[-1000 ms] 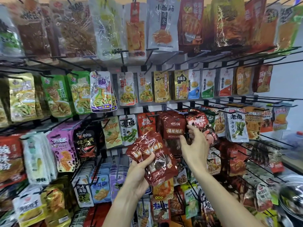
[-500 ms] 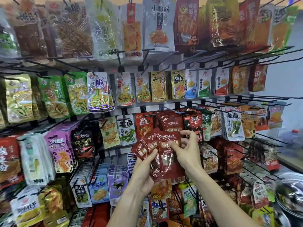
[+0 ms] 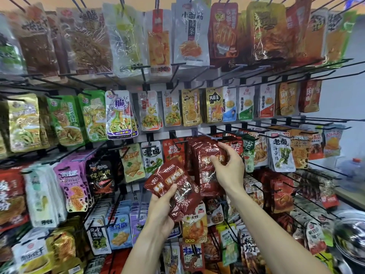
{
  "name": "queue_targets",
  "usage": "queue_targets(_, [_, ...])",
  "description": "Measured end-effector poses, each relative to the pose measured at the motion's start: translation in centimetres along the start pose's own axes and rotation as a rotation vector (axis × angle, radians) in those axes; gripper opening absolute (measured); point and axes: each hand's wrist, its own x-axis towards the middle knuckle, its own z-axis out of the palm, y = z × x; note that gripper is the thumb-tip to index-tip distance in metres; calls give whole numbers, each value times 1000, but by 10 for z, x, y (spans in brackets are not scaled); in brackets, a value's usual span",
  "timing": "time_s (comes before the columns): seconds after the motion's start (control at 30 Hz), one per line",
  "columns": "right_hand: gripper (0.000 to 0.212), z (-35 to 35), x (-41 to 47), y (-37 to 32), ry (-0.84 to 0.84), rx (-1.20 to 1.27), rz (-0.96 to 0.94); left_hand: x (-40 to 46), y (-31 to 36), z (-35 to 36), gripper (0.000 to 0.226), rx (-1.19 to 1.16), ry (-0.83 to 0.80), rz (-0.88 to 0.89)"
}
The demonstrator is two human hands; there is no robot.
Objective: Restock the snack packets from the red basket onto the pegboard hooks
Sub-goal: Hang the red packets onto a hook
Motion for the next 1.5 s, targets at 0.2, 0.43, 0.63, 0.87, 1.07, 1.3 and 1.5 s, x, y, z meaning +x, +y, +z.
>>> queue_targets(0.2, [54,8,9,7,-30,-153,-4,-2,5,-9,40,5,6,6])
queue_targets(0.43, [57,29,25,5,-110,-378,-17,-9,8,-1,38,57,-70,6])
queue_targets(0.63, [55,6,-19,-1,8,-456,-127,-10,5,3,42,72,-111,17])
queue_targets(0.87, [54,0,-37,-17,-142,27,63,-15,-6,37,41,110,-219,-8])
queue_targets(1.07, [30,-7,-23,-2,15,172,30,-18,-6,56,33,45,-260,-46])
queue_targets(1.3, [37,-8,2,0,5,36,20,-8,-6,41,35,32,-174,-23])
queue_targets(1.5, [43,-4,7,0,-21,-56,18,-8,-4,28,33,25,-199,-2])
